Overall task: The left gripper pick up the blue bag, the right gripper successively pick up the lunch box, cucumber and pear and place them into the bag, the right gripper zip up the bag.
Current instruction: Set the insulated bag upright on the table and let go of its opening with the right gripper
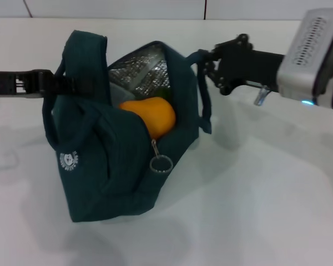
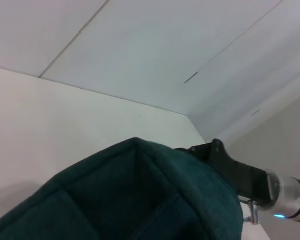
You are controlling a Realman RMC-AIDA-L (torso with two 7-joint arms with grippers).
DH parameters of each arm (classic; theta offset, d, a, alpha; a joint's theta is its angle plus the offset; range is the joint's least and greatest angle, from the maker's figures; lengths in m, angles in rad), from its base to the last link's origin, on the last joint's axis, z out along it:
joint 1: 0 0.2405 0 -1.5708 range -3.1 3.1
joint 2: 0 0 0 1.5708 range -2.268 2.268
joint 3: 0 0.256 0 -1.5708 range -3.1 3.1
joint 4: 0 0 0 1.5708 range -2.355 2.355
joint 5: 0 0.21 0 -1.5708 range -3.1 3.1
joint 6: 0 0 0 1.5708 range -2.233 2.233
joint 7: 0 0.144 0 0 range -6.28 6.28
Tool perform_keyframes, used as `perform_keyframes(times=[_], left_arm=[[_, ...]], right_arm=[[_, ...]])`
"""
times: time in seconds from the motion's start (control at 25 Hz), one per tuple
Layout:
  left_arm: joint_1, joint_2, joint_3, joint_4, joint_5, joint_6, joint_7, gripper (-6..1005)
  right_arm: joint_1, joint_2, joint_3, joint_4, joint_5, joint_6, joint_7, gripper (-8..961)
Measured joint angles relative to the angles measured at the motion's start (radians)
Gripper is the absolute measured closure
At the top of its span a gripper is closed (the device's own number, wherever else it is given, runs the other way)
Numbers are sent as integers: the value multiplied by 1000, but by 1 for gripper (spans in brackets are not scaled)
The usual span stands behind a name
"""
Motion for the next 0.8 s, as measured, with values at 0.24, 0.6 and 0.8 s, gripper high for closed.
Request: perform_keyframes(times=[0.24, 0.6, 0.8], left_arm=[[1, 6, -22, 0, -2, 1, 4, 954], [1, 6, -51, 0, -11, 1, 5, 954], [3, 6, -61, -2, -20, 4, 5, 954]], right_arm=[[-56, -2, 30, -53, -2, -1, -4, 887], [-153, -2, 76, -171, -51, 10, 1, 887], [-203, -5, 84, -226, -55, -24, -3, 886]])
